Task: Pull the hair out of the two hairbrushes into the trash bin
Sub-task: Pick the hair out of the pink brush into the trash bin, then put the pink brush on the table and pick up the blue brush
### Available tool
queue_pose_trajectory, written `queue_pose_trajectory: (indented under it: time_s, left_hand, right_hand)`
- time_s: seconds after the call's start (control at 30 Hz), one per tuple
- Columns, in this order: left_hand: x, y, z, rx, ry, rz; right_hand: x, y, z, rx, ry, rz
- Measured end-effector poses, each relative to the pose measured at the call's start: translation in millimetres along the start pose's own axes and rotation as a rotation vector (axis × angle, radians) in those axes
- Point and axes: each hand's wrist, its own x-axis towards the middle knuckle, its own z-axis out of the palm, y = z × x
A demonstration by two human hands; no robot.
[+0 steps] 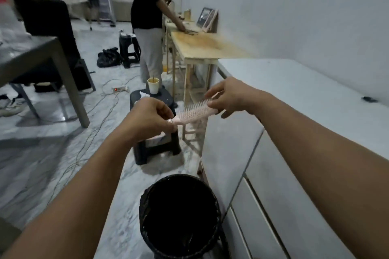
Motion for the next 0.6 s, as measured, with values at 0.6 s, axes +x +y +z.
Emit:
queue_pose_trajectory:
  time_s: [0.6]
  left_hand:
    - [-16,248,182,-0.001,-0.172,0.430]
  right_hand:
    - [-183,125,-220,-0.138,0.360,0.372]
